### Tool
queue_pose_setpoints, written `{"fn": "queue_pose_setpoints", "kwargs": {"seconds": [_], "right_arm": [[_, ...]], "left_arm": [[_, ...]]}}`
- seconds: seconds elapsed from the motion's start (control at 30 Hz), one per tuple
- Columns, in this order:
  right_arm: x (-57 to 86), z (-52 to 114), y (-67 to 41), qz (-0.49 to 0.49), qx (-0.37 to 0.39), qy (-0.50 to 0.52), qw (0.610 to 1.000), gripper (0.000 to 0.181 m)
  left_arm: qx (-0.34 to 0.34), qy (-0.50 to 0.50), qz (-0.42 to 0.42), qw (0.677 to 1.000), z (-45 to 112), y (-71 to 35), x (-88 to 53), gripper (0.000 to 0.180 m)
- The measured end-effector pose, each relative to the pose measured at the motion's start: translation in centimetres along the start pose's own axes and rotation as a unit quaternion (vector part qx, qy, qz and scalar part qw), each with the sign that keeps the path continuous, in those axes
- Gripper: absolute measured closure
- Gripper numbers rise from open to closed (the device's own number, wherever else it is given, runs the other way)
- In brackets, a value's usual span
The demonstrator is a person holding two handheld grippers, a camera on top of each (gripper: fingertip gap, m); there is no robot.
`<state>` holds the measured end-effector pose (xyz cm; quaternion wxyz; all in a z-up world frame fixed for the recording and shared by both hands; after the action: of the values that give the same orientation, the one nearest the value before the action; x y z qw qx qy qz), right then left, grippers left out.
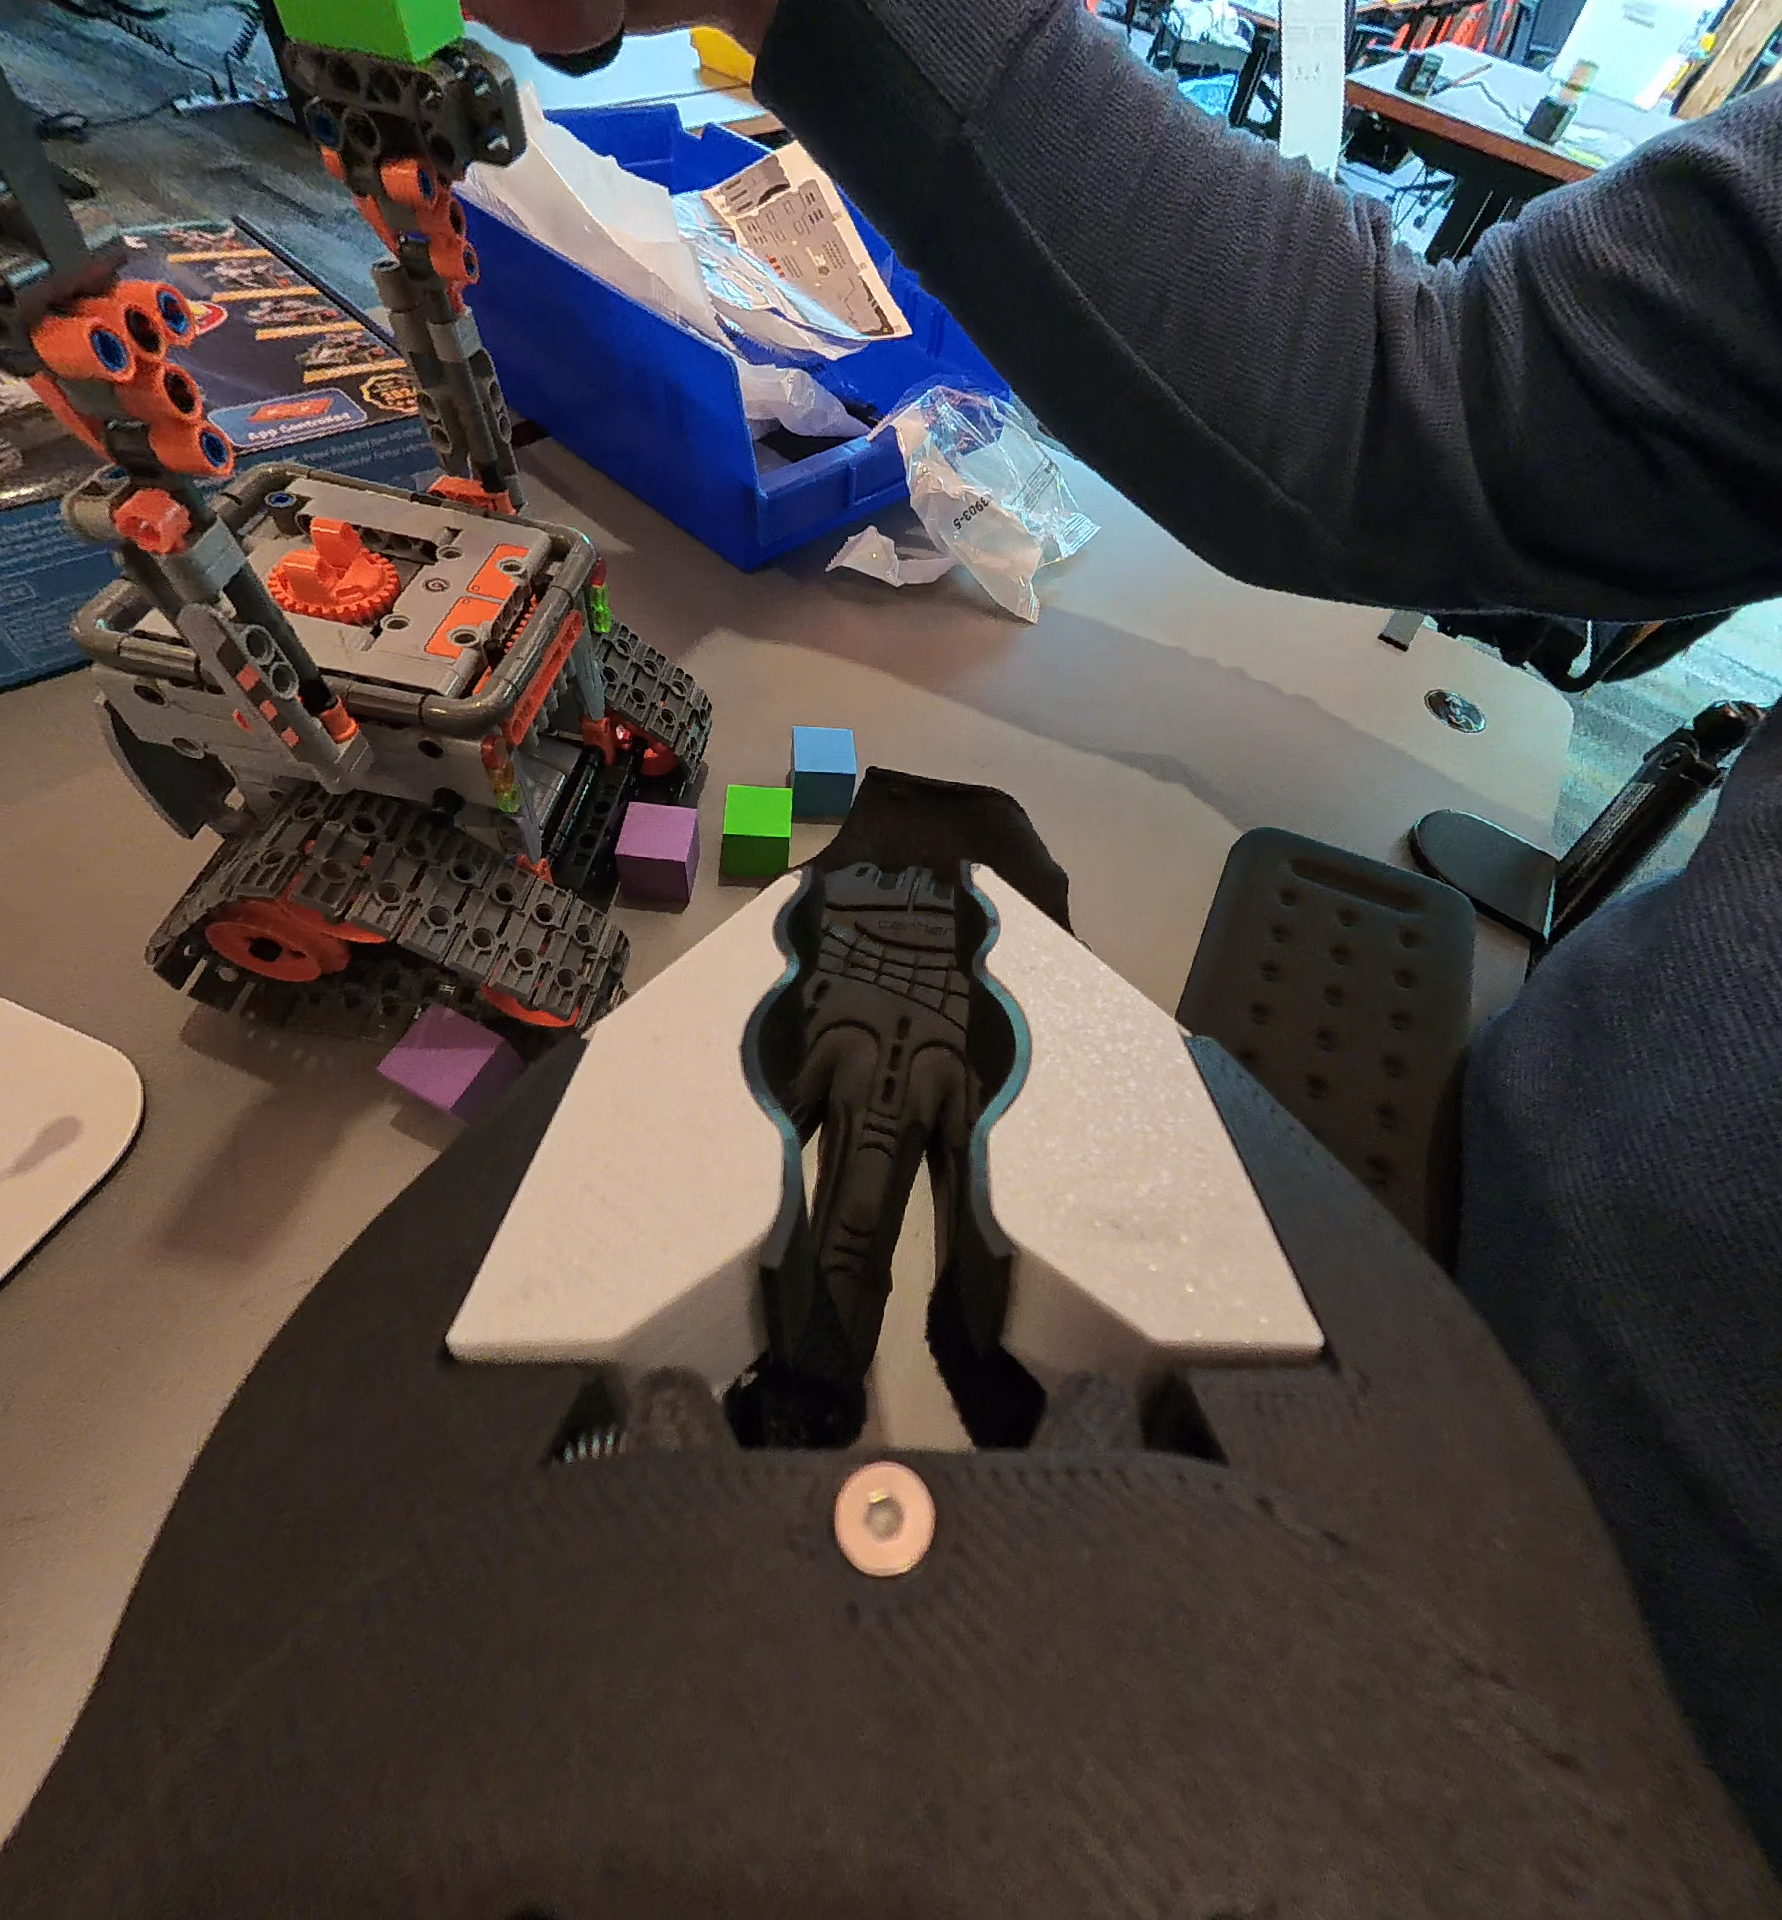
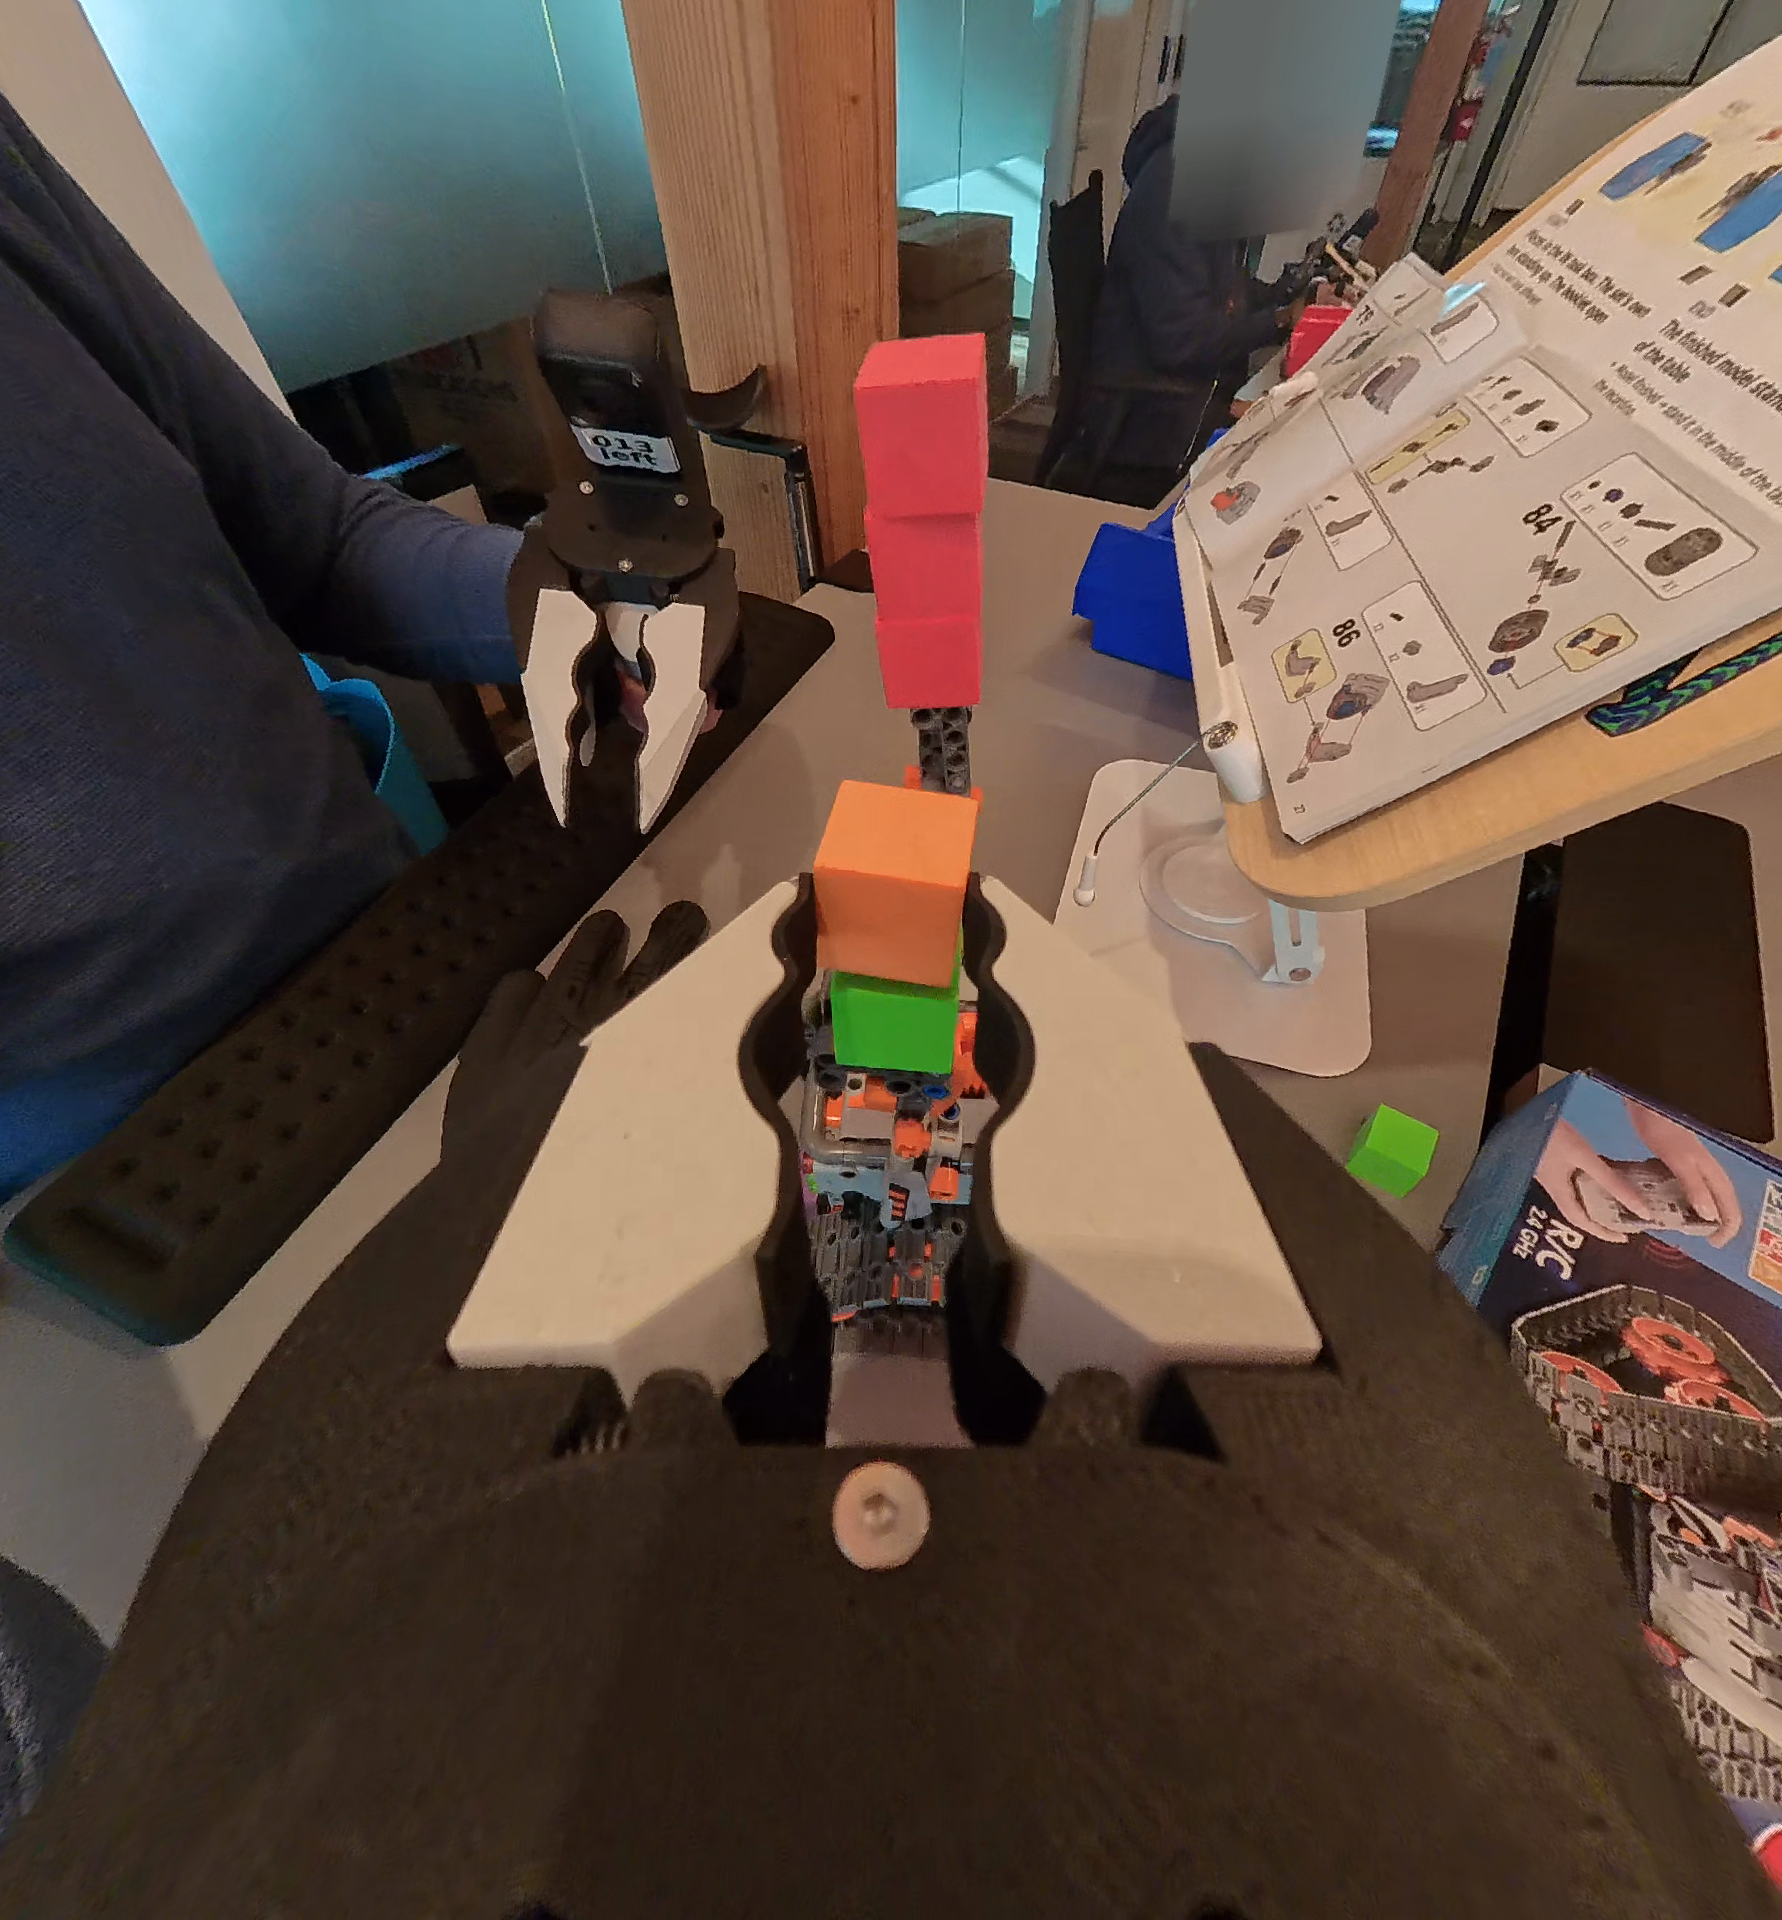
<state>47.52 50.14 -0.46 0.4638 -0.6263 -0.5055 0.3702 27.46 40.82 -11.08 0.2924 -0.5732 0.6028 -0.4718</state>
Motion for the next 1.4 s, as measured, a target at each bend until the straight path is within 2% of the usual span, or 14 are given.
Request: {"fn": "queue_pose_setpoints", "kwargs": {"seconds": [0.23,0.3,0.33,0.53,0.77,0.9,1.13,1.4], "right_arm": [[0.2,0.2,0.4,0.006,-0.001,-0.007,1.000,0.154],[0.2,0.1,0.3,0.008,0.004,-0.002,1.000,0.142],[0.4,-0.1,0.2,0.010,0.008,0.008,1.000,0.133],[-1.2,-3.1,-1.3,-0.010,0.033,0.087,0.996,0.134],[-5.7,-4.0,2.2,0.027,-0.117,0.147,0.982,0.135],[-7.8,-3.2,5.8,0.096,-0.211,0.164,0.959,0.134],[-10.0,-0.2,10.7,0.171,-0.266,0.185,0.931,0.135],[-11.1,2.6,15.1,0.198,-0.291,0.253,0.901,0.133]], "left_arm": [[-0.001,0.003,0.002,1.000,0.2,-0.1,0.0,0.157],[-0.002,0.003,0.003,1.000,0.2,-0.1,0.0,0.156],[-0.003,0.004,0.004,1.000,0.3,-0.1,0.0,0.156],[-0.001,-0.001,0.002,1.000,0.3,-0.1,-0.1,0.154],[-0.032,-0.017,0.019,0.999,2.9,0.4,-0.5,0.148],[-0.078,-0.003,0.051,0.996,5.7,1.5,0.0,0.146],[-0.235,0.050,0.052,0.969,9.1,7.6,0.4,0.134],[-0.250,0.077,0.074,0.962,8.6,9.5,0.8,0.148]]}}
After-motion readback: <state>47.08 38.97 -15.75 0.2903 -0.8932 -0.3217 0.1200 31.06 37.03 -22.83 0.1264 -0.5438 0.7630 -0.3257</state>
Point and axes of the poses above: each gripper's, where its closed fingertips meet, z out along the fingers, y out of its underside, x = y × z across the jaws, the point moved 3 cm from there along -z, back along the fingers, and after that the axes turned 5 degrees about y, right-handed, at the moved point
